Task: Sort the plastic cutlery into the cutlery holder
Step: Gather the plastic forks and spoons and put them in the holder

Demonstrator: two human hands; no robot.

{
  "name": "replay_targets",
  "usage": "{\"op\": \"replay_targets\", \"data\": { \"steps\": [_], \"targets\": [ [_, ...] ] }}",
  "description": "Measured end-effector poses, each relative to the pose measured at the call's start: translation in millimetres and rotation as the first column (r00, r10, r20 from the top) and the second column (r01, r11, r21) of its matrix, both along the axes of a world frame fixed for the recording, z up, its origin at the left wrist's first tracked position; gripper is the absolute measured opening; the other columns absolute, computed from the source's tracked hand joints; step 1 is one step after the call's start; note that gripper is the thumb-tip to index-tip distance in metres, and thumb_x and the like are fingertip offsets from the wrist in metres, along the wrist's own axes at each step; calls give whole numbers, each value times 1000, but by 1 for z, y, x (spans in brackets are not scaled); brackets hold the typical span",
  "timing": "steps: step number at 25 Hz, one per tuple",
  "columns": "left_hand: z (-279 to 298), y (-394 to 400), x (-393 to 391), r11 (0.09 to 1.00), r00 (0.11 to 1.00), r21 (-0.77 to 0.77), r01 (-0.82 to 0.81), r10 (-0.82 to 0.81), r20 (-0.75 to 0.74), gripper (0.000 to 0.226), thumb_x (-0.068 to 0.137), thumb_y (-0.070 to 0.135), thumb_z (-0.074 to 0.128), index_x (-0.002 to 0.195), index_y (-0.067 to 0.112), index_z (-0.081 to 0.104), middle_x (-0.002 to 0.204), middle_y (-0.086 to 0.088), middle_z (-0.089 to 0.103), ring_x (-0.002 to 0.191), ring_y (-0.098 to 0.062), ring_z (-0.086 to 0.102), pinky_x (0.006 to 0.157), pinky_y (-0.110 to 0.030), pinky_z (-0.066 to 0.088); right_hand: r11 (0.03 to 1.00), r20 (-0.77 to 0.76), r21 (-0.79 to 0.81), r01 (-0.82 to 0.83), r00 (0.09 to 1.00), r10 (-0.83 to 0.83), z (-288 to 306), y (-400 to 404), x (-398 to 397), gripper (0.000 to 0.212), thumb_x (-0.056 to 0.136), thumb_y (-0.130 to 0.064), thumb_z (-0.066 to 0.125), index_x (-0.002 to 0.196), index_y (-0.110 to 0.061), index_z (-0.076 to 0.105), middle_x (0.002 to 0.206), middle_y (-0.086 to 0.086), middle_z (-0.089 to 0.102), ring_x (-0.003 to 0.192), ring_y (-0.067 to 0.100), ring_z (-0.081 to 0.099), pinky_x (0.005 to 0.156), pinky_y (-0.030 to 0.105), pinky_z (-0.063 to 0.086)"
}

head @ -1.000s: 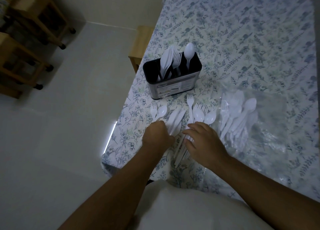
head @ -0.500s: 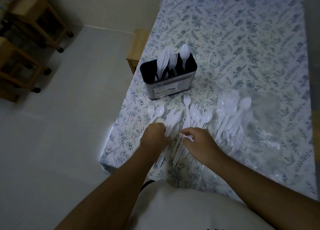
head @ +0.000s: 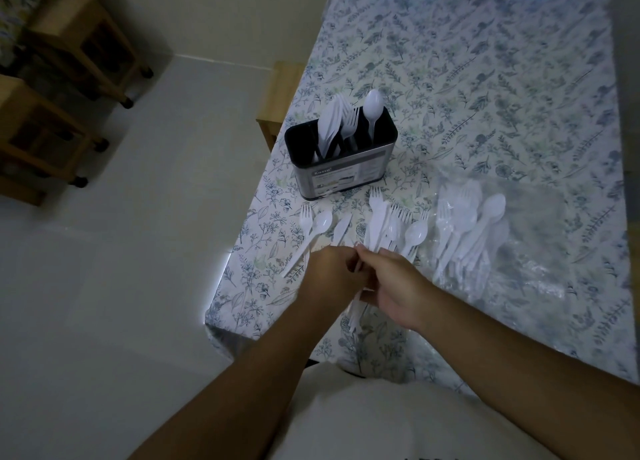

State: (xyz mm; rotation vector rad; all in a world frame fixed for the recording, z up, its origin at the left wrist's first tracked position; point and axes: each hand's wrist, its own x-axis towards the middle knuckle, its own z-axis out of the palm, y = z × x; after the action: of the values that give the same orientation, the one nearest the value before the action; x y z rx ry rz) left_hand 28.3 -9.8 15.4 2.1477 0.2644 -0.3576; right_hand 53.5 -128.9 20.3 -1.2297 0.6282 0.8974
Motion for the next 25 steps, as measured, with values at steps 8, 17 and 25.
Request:
{"op": "replay_targets", "data": {
  "steps": [8,17,25],
  "targets": [
    [-3,-11,-24,741,786,-263,-617,589,-186,29,100,23,54,123,9,64,76,6,61,65,-8,57,60,-23,45,869,-33,183,459,887,-461,3,-12,23,7,106,-12,48,112,-10,52,90,12,65,87,26,68,85,44,57],
    [-21,-8,-30,967,974,243,-80,127,-186,34,90,30,69,62,11,66,53,-1,64,43,-15,60,50,-27,55,946,117,-323,-25,991,66,-21,-26,-11,12,95,-11,59,106,-10,65,62,2,46,53,17,39,48,28,34],
    [-20,-6,-42,980,997,184,-72,63,52,20,94,33,66,87,16,72,68,5,66,57,-7,60,54,-21,49,961,143,-274,-35,987,76,-27,-31,-16,19,95,-28,67,94,-9,69,71,3,62,60,17,51,58,34,47]
  ]
}}
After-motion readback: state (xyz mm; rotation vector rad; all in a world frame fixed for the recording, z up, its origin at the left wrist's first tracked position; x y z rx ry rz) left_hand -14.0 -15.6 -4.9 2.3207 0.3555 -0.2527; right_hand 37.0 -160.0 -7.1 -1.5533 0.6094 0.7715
